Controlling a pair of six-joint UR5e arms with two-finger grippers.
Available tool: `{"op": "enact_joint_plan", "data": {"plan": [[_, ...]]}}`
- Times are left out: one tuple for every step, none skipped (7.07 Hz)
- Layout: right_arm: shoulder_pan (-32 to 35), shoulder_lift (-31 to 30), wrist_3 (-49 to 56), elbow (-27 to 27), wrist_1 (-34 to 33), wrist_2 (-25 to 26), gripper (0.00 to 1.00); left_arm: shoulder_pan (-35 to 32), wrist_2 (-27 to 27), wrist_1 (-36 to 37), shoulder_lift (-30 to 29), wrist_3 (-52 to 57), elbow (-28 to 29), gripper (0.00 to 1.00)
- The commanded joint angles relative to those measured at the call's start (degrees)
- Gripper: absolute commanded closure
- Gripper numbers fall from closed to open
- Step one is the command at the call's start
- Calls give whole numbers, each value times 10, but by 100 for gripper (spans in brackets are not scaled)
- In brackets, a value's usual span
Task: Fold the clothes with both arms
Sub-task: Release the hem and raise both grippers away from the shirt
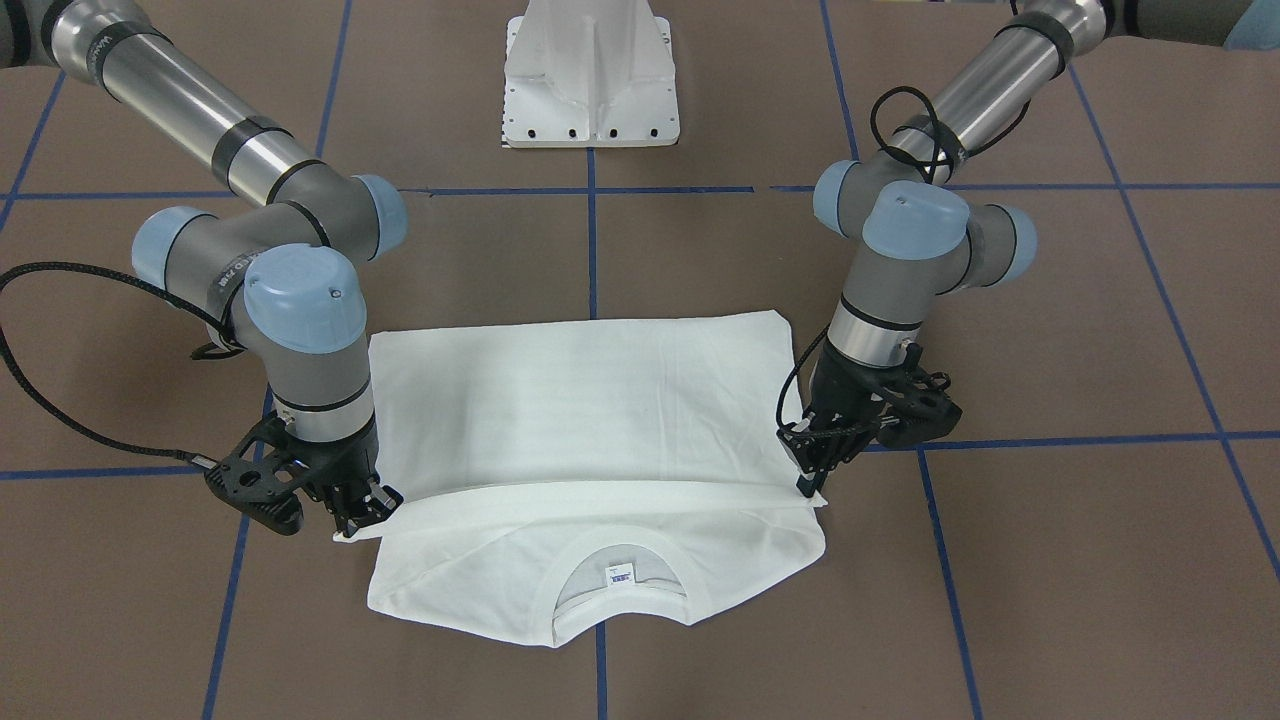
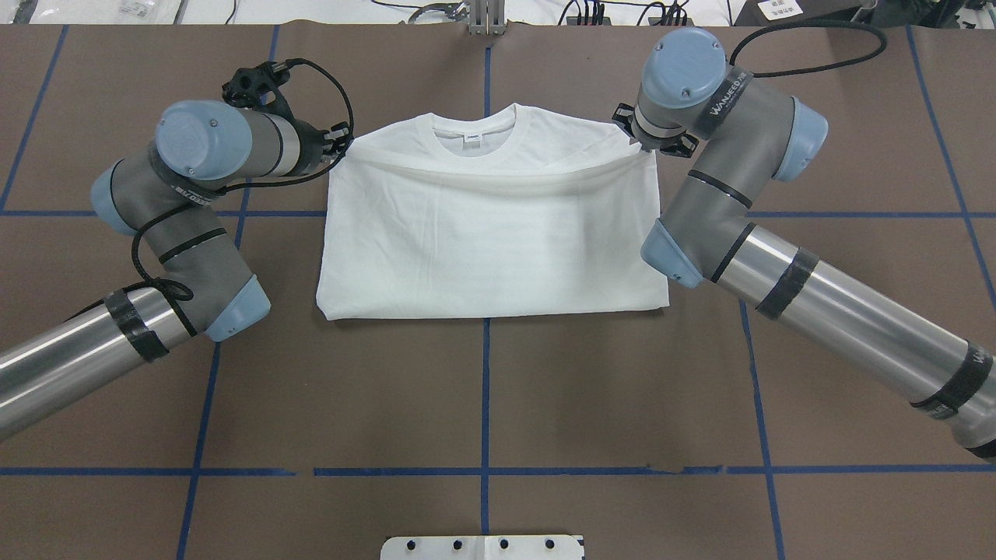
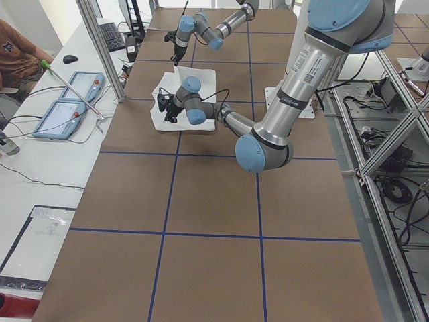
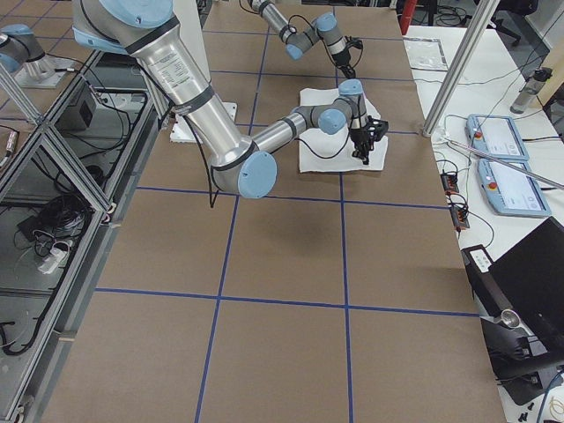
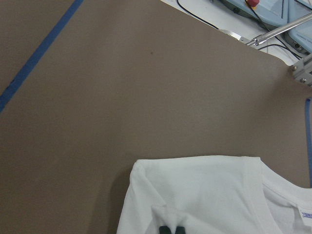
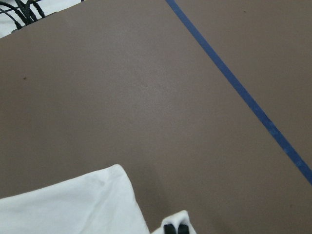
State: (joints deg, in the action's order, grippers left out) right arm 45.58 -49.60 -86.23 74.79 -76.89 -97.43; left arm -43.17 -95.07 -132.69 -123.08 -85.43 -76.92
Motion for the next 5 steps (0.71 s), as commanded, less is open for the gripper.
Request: {"op": "enact_joint_plan", "data": {"plan": [[0,3,0,-12,16,1,50,-11,2,-22,-1,0,11,82],[5,10,-2,-12,16,1,51,-20,0,-22,3,5,7,82],[8,10,-3,-12,16,1,50,-22,-1,-29,6,26,5,82],[11,11,-4,-11,16,1,49,-32,-3,-37,8,27,4,83],[13,6,-8,8,16,-3,45,-32,-3,-62,28,33,4,83]]}}
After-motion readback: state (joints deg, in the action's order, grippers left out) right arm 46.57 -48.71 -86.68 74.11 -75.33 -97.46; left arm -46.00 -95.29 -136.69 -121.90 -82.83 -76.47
